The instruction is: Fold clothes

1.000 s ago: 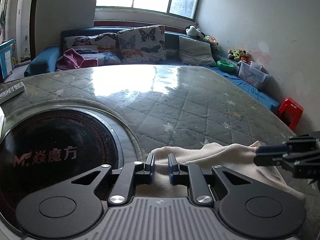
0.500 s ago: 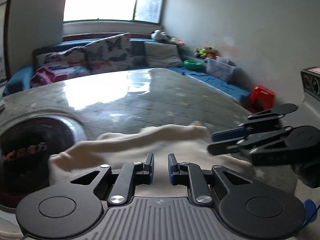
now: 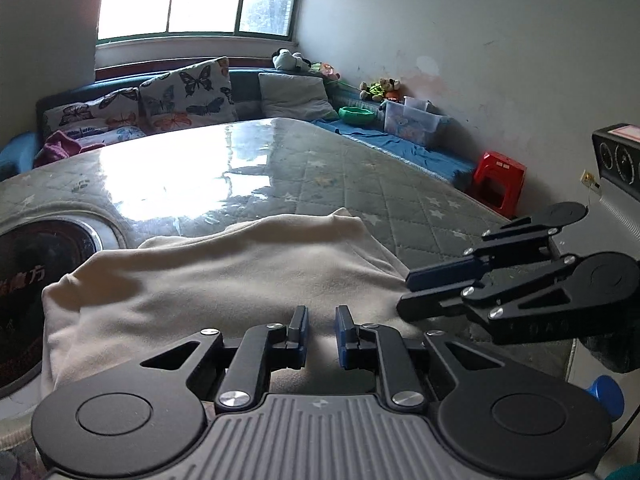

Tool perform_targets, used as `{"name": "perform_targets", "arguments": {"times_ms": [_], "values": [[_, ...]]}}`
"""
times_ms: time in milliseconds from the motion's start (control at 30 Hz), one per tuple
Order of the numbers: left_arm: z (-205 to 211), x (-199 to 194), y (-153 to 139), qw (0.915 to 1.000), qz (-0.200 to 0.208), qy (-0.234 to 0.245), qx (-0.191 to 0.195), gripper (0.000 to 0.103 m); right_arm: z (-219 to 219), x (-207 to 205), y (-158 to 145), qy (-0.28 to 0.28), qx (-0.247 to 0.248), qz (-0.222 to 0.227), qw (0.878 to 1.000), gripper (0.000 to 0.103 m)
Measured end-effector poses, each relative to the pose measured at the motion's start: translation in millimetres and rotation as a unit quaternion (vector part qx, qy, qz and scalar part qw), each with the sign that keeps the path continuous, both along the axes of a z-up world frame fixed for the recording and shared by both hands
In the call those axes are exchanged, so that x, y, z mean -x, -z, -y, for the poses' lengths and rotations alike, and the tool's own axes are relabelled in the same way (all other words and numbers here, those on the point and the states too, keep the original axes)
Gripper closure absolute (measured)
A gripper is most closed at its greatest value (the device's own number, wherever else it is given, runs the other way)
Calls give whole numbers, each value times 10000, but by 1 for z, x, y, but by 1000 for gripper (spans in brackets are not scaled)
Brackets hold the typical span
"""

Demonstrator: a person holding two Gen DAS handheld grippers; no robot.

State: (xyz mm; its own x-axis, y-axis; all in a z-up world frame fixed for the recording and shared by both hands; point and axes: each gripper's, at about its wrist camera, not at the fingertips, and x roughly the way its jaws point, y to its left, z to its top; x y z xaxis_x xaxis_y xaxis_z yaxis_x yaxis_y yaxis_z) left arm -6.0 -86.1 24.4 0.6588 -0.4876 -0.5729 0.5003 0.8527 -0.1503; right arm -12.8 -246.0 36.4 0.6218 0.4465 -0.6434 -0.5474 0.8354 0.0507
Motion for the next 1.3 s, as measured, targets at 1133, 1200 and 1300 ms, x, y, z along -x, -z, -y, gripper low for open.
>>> {"name": "perform_targets", "arguments": {"times_ms": [1133,1200,1300], "values": [[-105,32,-5,9887,18,-1496,26,83,-58,2,-2,-798,125,368,9961,76],[-110,29,-1,9876,-119,-1565,97,83,-58,-1,-3,-803,103,317,9962,74],[-111,31,-4,9887,-115,-1491,139,83,-58,-5,-3,-810,71,239,9964,75]]}}
